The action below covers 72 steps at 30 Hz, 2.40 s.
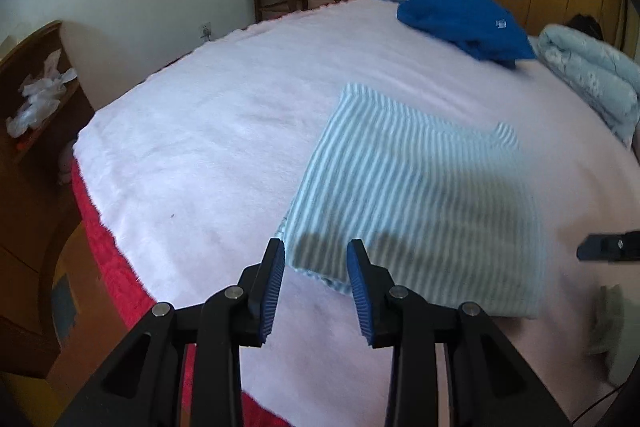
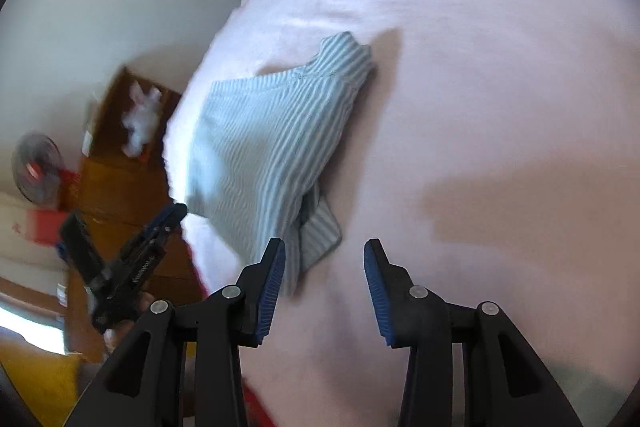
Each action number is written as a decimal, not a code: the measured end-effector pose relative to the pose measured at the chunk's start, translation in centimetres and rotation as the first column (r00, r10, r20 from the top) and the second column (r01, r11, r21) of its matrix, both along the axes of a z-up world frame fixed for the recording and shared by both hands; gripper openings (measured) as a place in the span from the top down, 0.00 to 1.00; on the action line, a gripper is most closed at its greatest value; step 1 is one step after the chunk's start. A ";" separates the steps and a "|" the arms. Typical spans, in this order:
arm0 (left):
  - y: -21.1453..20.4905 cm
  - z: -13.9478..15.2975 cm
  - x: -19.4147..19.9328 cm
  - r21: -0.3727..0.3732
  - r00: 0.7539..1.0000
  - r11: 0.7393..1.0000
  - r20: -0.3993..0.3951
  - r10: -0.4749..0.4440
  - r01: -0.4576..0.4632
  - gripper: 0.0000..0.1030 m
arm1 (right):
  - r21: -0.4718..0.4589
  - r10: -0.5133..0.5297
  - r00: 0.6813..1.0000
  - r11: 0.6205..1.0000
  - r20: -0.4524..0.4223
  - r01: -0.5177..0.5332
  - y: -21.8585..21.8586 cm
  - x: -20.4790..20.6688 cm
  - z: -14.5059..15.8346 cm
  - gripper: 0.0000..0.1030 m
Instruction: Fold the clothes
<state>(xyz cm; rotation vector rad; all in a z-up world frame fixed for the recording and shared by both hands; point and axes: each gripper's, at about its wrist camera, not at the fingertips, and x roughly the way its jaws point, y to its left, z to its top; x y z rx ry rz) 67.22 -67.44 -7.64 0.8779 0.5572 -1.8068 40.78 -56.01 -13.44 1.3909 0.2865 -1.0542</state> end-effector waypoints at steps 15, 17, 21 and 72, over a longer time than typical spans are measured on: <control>12.3 -3.5 -7.7 0.283 0.867 0.868 -0.418 -0.272 0.409 0.73 | -0.103 0.037 0.988 0.993 -0.151 -0.053 12.6 -2.7 5.9 0.56; 13.5 -3.9 -9.0 0.332 0.833 0.820 -0.475 -0.282 0.467 0.73 | -0.102 0.012 0.979 0.994 -0.204 -0.033 16.2 -3.9 6.1 0.54; 14.1 -4.3 -10.8 0.372 0.830 0.800 -0.494 -0.258 0.470 0.73 | -0.073 0.032 0.932 0.995 -0.362 -0.062 19.0 -2.3 5.2 0.45; 12.6 -7.3 -19.9 0.502 0.901 0.749 -0.277 -0.335 0.433 0.63 | 0.049 -0.109 0.983 0.992 -0.150 0.117 28.2 -10.4 0.5 0.67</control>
